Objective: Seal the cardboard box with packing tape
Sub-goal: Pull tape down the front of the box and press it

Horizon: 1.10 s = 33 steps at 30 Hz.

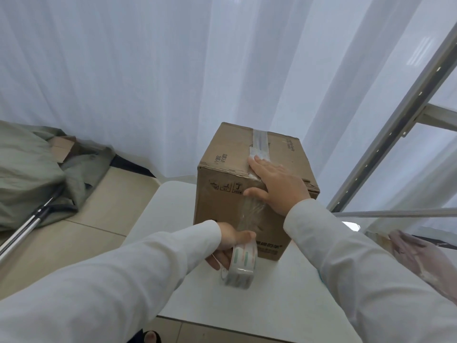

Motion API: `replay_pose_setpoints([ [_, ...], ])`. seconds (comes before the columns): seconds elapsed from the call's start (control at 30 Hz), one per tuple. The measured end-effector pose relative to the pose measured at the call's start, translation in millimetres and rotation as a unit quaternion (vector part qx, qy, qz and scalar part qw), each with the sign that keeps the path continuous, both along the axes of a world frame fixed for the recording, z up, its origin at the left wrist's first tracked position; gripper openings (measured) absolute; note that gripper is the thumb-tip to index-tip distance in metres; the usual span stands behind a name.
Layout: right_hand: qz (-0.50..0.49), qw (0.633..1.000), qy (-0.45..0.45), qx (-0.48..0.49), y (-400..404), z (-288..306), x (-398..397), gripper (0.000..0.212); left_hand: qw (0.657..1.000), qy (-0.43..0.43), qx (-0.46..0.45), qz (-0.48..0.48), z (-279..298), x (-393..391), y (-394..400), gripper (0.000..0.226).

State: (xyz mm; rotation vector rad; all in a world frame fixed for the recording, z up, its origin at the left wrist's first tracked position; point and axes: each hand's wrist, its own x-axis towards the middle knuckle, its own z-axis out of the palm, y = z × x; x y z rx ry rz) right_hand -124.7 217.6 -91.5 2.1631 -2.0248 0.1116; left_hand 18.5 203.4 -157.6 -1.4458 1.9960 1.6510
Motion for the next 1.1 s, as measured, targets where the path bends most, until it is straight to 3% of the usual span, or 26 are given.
replay_pose_setpoints([
  [0.23, 0.002, 0.999, 0.011, -0.035, 3, -5, 2, 0.071, 1.000, 0.001, -0.004, -0.004, -1, -4, 0, 0.062],
  [0.4, 0.037, 0.991, -0.027, 0.124, 0, 17, -8, 0.082, 1.000, -0.002, -0.031, 0.005, -8, 1, -6, 0.061],
  [0.67, 0.031, 0.999, 0.006, 0.011, 5, 0, -7, 0.075, 0.999, 0.032, 0.011, -0.001, -7, -7, -5, 0.062],
  [1.0, 0.050, 0.996, -0.005, 0.072, 6, 7, -10, 0.091, 1.000, 0.007, 0.012, -0.014, -8, -8, -3, 0.056],
  [1.1, 0.034, 0.998, -0.004, 0.043, 4, 3, -7, 0.092, 1.000, 0.004, -0.023, -0.001, -9, -8, -6, 0.056],
])
